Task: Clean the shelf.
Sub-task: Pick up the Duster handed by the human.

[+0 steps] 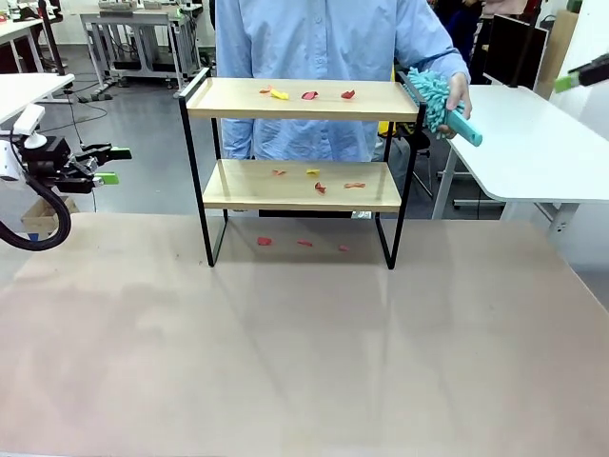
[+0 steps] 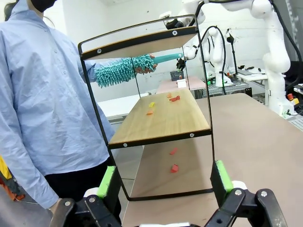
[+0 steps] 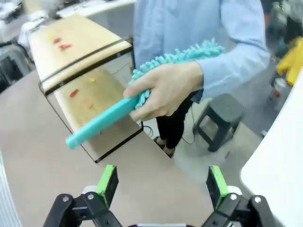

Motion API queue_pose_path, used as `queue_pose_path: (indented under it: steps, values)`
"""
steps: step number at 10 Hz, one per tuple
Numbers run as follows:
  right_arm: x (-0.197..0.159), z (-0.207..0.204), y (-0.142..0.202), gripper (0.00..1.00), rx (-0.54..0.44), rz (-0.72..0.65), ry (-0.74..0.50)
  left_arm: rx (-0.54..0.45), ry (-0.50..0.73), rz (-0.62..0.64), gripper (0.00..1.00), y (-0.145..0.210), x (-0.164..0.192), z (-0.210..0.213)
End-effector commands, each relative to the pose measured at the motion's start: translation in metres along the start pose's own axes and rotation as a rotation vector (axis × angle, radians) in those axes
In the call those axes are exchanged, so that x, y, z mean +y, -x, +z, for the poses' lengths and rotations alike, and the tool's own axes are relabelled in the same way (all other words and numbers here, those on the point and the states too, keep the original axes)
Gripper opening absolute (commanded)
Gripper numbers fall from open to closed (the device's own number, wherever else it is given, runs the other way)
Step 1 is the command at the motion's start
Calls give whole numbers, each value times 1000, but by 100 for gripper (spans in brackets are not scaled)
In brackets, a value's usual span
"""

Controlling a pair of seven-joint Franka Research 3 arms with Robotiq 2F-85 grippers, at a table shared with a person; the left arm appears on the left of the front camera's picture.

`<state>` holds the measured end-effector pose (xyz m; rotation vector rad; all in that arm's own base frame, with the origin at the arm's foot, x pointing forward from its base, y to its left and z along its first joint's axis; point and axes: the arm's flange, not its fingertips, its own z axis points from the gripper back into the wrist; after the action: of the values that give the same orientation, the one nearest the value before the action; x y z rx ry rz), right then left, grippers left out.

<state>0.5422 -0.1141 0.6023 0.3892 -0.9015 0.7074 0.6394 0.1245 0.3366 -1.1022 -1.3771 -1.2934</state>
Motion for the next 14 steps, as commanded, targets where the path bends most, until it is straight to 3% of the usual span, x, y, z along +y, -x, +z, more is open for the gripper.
queue_pose_path:
  steps: [1,3,4,5,9,13,14]
  values:
    - [50,-25,-14,100,60,-113,103,3,-1,-9,100,-1,0,0]
    - [82,-42,-26,100,91,-79,104,3,-1,-9,100,-1,0,0]
    - [89,-35,-26,100,52,-111,29,3,-1,-9,100,-1,0,0]
    - [71,-40,-30,100,60,-69,85,3,-1,-9,100,-1,0,0]
    - [76,-41,-26,100,57,-88,75,3,-1,-9,100,-1,0,0]
    - [143,-57,-73,100,240,-252,310,3,-1,-9,100,-1,0,0]
    - [156,-69,-77,100,260,-262,291,3,-1,-9,100,-1,0,0]
